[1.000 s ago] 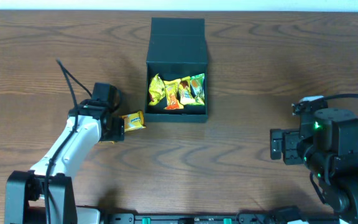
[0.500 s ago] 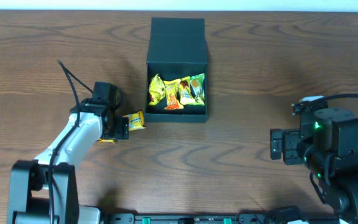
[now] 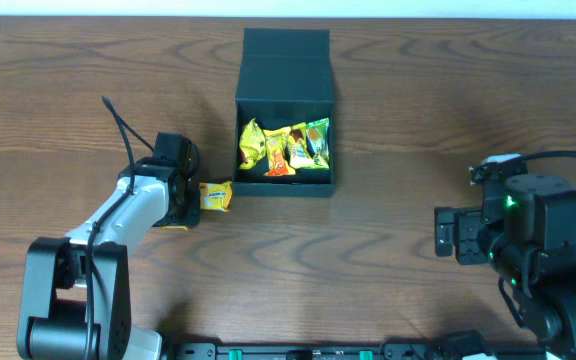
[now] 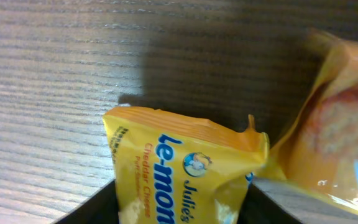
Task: Pack container
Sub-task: 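Grasp the nearer yellow Julie's Le-mond packet with the left gripper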
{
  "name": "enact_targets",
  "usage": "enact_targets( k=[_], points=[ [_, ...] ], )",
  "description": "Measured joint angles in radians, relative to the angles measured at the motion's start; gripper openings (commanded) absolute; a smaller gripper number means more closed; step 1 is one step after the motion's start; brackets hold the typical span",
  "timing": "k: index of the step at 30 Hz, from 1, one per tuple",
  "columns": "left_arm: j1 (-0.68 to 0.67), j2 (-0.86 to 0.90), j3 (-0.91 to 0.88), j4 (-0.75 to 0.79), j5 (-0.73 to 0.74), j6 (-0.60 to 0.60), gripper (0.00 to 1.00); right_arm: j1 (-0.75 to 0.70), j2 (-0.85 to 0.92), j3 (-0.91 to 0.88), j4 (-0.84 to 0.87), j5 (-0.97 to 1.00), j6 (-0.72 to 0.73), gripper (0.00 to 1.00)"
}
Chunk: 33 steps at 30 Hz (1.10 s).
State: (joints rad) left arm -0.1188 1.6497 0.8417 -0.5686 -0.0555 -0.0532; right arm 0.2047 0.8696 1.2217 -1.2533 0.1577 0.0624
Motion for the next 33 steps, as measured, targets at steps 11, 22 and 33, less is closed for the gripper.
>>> enact_targets(
  k=[11, 22, 33],
  points=[
    [0.000, 0.000, 0.013, -0.042, -0.004, 0.001, 0.27, 0.000, 0.000, 0.000, 0.000, 0.000, 0.000, 0.99],
    [0.000, 0.013, 0.311, -0.261, -0.077, -0.017, 0.27, 0.000, 0.000, 0.000, 0.000, 0.000, 0.000, 0.99],
    [-0.080, 0.013, 0.496, -0.232, 0.030, -0.036, 0.24, 0.000, 0.000, 0.000, 0.000, 0.000, 0.000, 0.99]
  ],
)
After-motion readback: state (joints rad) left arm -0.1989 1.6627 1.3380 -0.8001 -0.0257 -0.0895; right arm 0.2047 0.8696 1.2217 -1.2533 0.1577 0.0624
